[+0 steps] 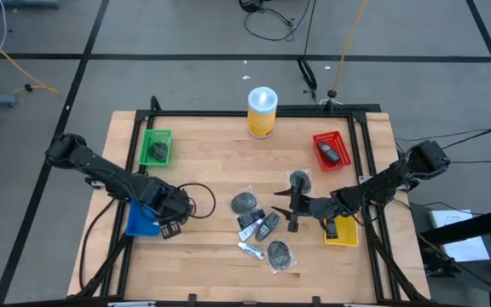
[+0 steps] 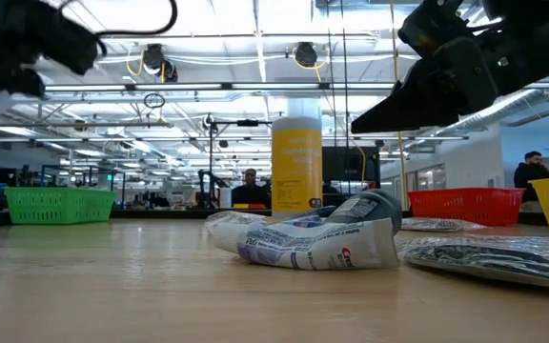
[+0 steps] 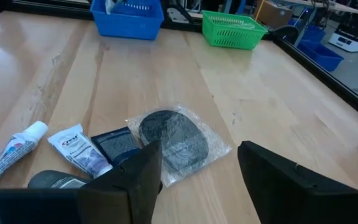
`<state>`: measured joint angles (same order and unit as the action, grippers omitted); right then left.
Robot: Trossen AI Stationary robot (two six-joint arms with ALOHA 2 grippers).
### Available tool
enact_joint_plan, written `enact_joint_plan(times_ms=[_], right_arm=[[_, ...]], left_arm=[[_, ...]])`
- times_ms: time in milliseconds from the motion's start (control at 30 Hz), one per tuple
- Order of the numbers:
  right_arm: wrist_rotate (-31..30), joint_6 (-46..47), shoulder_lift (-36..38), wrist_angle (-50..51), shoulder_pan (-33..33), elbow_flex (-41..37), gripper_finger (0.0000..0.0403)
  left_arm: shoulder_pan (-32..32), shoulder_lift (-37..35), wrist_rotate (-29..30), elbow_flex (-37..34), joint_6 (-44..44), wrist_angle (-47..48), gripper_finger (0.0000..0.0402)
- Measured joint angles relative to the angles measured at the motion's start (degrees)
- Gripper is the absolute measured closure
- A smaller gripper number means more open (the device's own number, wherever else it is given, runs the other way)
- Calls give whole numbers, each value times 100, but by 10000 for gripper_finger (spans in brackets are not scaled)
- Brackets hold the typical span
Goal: Pick & Place Travel size toiletries
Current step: Put the toothpaste into the blue bin
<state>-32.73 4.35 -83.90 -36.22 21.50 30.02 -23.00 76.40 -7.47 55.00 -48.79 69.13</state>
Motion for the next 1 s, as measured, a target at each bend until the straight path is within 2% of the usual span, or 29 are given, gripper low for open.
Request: enact_joint_plan(times_ms=[133,200,267,333,500,600,833,1000], right_arm=[[2,-7,0,-1,0,0,199],[2,-7,0,-1,0,0,200],[29,19,0,-1,0,0,200],[167,41,0,-3,-2,0,200],[588,47,-2,-159,0,0,200],[617,-17,-2,-261,0,0,200],[623,-51,-2,-263,0,0,202],[622,-51,-2,-263,0,0,202]], left_arm=[[-2,-127,-1,421,-515,997,340],[-1,-186,166,472,-824,1686,340],[32,-260,405,348,-991,1968,340],[66,-322,507,115,-991,1803,340],[70,-337,648,-626,-628,630,340],[70,-261,664,-915,-491,118,339],[31,-323,1070,-957,-285,-547,339],[40,-348,1269,-951,-203,-600,339]])
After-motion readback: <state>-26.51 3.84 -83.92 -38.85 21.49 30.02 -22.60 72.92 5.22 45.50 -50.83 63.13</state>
